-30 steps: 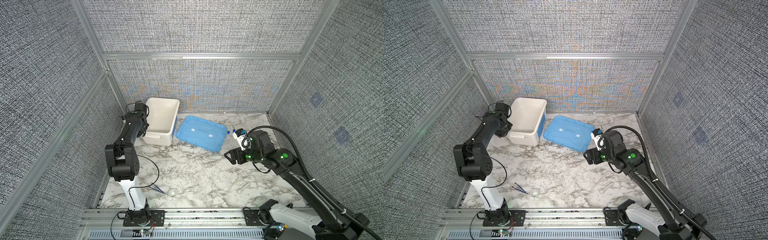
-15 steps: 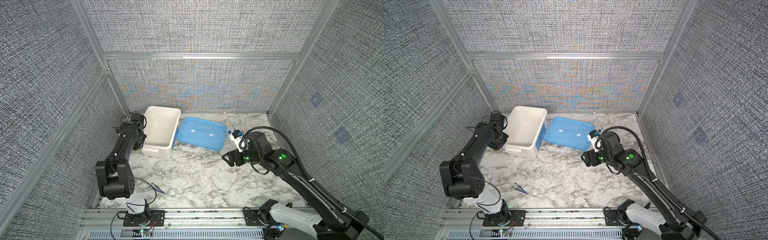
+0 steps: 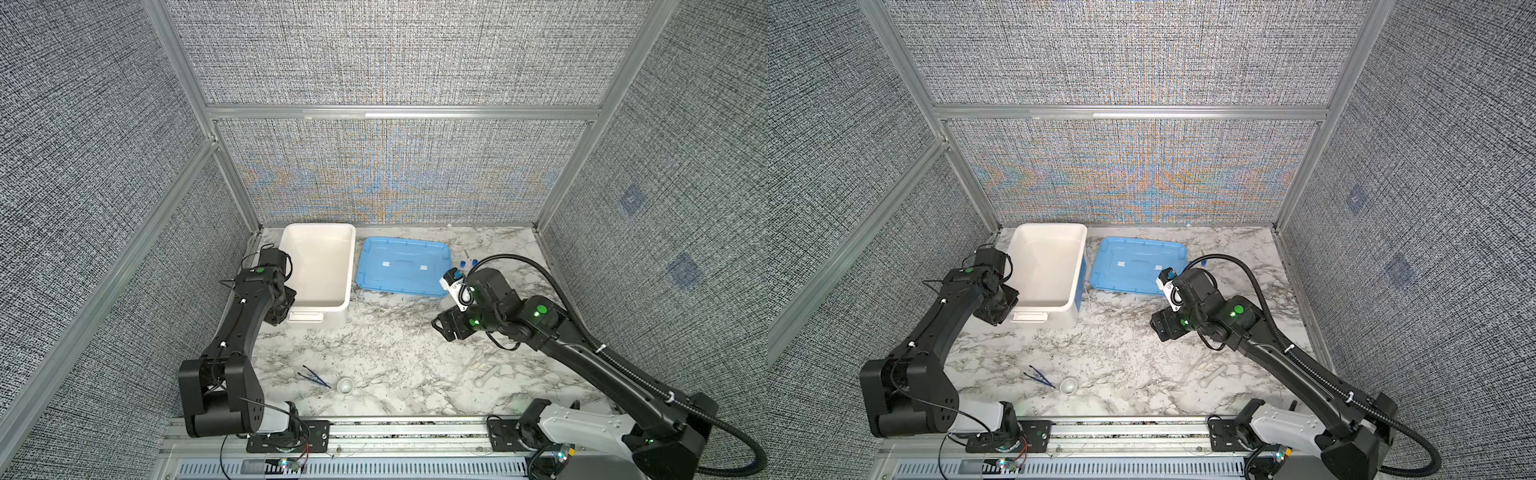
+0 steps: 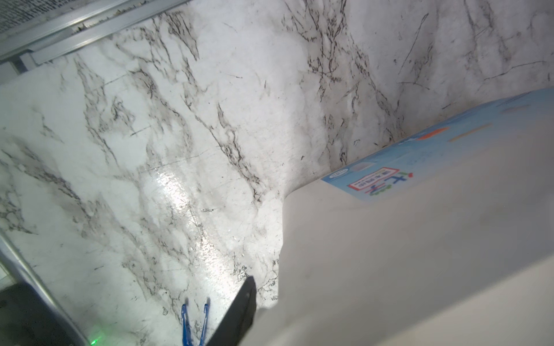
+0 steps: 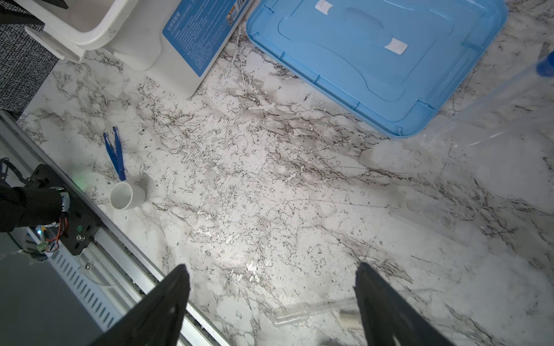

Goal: Organize the chemistry lab equipment
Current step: 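Pull the white bin nearer with the left gripper while the right gripper nears the cup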

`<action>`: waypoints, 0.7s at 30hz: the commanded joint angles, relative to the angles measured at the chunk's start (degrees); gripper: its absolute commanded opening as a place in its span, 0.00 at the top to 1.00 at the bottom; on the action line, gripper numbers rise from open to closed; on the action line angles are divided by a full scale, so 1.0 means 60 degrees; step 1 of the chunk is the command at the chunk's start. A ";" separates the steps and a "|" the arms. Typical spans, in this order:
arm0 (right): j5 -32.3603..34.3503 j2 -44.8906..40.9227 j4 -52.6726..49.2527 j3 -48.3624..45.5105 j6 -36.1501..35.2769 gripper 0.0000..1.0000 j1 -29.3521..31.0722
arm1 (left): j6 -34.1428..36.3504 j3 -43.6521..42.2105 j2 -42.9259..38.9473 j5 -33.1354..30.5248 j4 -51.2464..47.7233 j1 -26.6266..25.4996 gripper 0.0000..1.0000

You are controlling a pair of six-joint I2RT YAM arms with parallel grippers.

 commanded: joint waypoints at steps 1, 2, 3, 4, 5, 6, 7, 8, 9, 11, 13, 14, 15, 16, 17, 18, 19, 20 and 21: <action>0.0181 0.0140 0.0097 0.0025 0.0167 0.15 0.0074 | -0.0006 -0.0070 -0.0192 0.0382 -0.0054 -0.0018 0.65; 0.0228 0.0243 0.0116 0.0025 0.0246 0.15 0.0110 | 0.0031 -0.0077 -0.0259 0.0460 -0.0075 -0.0012 0.65; 0.0280 0.0348 0.0151 0.0044 0.0305 0.15 0.0162 | 0.0080 -0.0074 -0.0291 0.0561 -0.0076 -0.0005 0.65; 0.0326 0.0408 0.0194 0.0042 0.0378 0.15 0.0205 | 0.0124 -0.0062 -0.0336 0.0630 -0.0083 -0.0005 0.65; 0.0362 0.0497 0.0264 0.0041 0.0444 0.15 0.0277 | 0.0159 -0.0071 -0.0380 0.0709 -0.0091 -0.0015 0.65; 0.0400 0.0590 0.0354 0.0056 0.0499 0.15 0.0349 | 0.0192 -0.0068 -0.0410 0.0783 -0.0112 -0.0005 0.65; 0.0420 0.0668 0.0410 0.0069 0.0536 0.15 0.0420 | 0.0197 -0.0054 -0.0456 0.0826 -0.0134 -0.0016 0.65; 0.0459 0.0749 0.0483 0.0097 0.0574 0.15 0.0501 | 0.0238 -0.0024 -0.0497 0.0893 -0.0176 -0.0009 0.65; 0.0502 0.0831 0.0519 0.0134 0.0592 0.15 0.0585 | 0.0256 0.0003 -0.0531 0.0962 -0.0222 -0.0016 0.65; 0.0606 0.0976 0.0563 0.0223 0.0598 0.15 0.0710 | 0.0244 0.0054 -0.0603 0.1165 -0.0311 -0.0015 0.65; 0.0687 0.1111 0.0506 0.0328 0.0656 0.15 0.0789 | 0.0164 0.0026 -0.0748 0.1472 -0.0300 -0.0005 0.65; 0.0680 0.1175 0.0490 0.0375 0.0703 0.15 0.0812 | 0.0122 -0.0049 -0.0865 0.1701 -0.0209 -0.0004 0.65; 0.0568 0.1234 0.0518 0.0399 0.0724 0.15 0.0860 | 0.0084 -0.0155 -0.0977 0.1930 -0.0113 -0.0016 0.62; 0.0362 0.1293 0.0583 0.0402 0.0691 0.15 0.0902 | 0.0055 -0.0251 -0.1073 0.2106 -0.0010 -0.0013 0.58; 0.0104 0.1377 0.0714 0.0388 0.0669 0.15 0.1000 | 0.0032 -0.0366 -0.1168 0.2326 0.0100 -0.0015 0.53; -0.0069 0.1451 0.0870 0.0359 0.0645 0.15 0.1137 | -0.0028 -0.0467 -0.1257 0.2506 0.0143 -0.0017 0.51; -0.0149 0.1557 0.1021 0.0326 0.0597 0.15 0.1295 | -0.0078 -0.0541 -0.1331 0.2639 0.0169 -0.0005 0.51; -0.0123 0.1703 0.1154 0.0312 0.0545 0.15 0.1504 | -0.0128 -0.0662 -0.1415 0.2825 0.0227 -0.0008 0.51; -0.0069 0.1856 0.1260 0.0318 0.0532 0.15 0.1689 | -0.0196 -0.0761 -0.1491 0.3017 0.0267 -0.0005 0.51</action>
